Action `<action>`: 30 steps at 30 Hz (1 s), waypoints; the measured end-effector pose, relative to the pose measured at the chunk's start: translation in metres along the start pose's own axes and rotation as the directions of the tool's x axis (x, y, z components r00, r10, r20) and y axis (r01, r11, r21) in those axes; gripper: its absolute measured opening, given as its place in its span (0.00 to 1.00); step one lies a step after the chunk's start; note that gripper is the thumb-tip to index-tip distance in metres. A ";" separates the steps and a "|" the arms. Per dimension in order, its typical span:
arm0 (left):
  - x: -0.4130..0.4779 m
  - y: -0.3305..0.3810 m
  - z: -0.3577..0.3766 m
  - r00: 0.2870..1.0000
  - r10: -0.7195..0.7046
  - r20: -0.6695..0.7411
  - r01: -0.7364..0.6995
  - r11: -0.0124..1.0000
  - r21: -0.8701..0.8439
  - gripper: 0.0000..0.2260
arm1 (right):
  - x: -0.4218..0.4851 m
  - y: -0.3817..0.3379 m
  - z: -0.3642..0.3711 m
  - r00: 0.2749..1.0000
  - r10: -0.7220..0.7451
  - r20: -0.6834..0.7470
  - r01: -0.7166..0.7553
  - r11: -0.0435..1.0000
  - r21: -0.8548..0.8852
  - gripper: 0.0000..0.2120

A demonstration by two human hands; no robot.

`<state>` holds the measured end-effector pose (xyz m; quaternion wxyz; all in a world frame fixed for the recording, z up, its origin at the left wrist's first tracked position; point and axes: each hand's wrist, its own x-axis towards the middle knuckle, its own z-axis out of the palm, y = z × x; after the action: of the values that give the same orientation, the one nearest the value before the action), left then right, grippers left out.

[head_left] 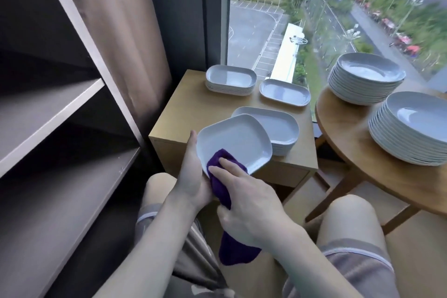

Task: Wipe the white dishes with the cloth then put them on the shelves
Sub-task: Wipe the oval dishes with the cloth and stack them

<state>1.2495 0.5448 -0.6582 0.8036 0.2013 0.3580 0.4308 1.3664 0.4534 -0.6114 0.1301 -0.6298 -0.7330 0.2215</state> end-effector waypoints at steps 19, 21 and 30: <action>-0.001 0.002 -0.005 0.994 -0.086 0.071 0.089 0.995 -0.044 0.33 | 0.028 -0.016 -0.024 0.992 -0.112 0.050 0.113 0.994 -0.016 0.42; -0.002 0.009 -0.008 0.995 -0.071 0.076 0.076 0.995 -0.071 0.37 | 0.023 -0.018 -0.028 0.987 -0.137 0.086 0.143 0.988 -0.060 0.39; 0.005 0.029 -0.014 0.996 0.047 0.079 -0.041 0.996 -0.077 0.33 | 0.023 0.039 -0.042 0.995 0.086 0.048 -0.075 0.979 -0.192 0.32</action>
<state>1.2248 0.5649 -0.6511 0.8146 0.1957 0.3044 0.4532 1.4162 0.4869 -0.5956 0.0397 -0.6622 -0.7280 0.1732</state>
